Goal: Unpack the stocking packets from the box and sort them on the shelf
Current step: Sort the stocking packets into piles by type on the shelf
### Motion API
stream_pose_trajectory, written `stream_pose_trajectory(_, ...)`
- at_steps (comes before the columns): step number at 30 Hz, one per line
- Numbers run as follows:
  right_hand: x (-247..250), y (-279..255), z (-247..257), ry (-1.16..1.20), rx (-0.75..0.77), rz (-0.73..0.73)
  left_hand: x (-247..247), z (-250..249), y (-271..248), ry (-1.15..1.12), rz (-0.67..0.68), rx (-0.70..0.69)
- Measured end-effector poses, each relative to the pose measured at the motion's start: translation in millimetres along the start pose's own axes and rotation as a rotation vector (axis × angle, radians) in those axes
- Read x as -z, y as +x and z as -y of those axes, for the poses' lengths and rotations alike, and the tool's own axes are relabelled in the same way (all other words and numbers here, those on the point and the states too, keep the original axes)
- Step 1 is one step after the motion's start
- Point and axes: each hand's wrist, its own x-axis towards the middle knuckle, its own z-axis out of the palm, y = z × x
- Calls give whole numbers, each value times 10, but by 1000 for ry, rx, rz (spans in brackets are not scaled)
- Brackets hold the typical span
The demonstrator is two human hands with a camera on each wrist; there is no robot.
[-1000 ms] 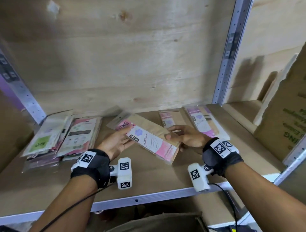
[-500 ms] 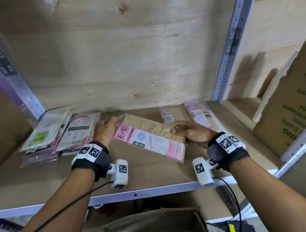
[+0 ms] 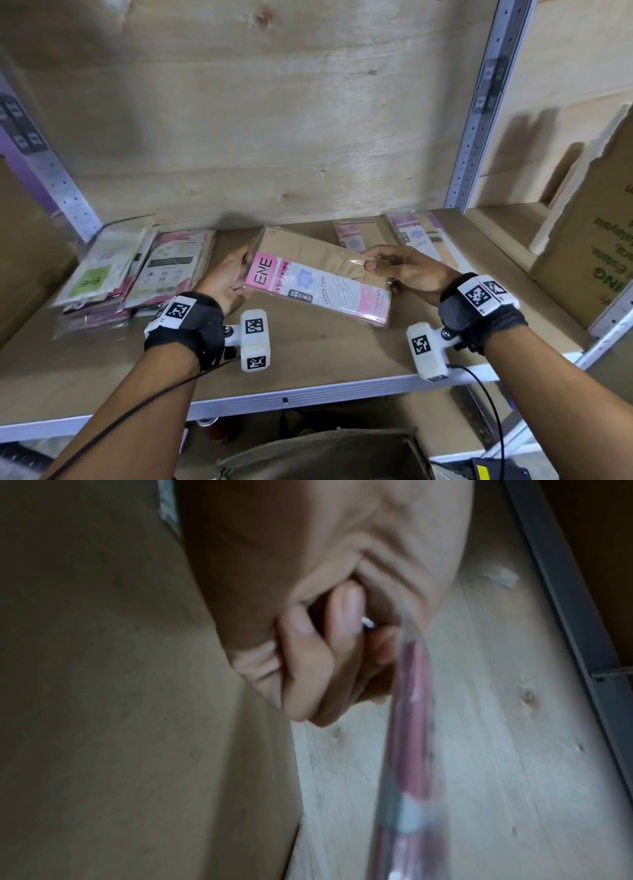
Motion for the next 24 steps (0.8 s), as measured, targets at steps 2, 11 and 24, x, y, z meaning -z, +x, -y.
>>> stream_pose_trajectory(2, 6, -3, -6, 2, -4, -7, -24, -1, 9, 11, -8, 39)
stream_pose_trajectory(11, 55, 7, -26, 206, -121, -90, -135, 92, 245, -549, -29, 92)
stream_pose_trajectory(24, 56, 160, 12, 623, -145, -312, -1032, 199, 88, -77, 360, 36)
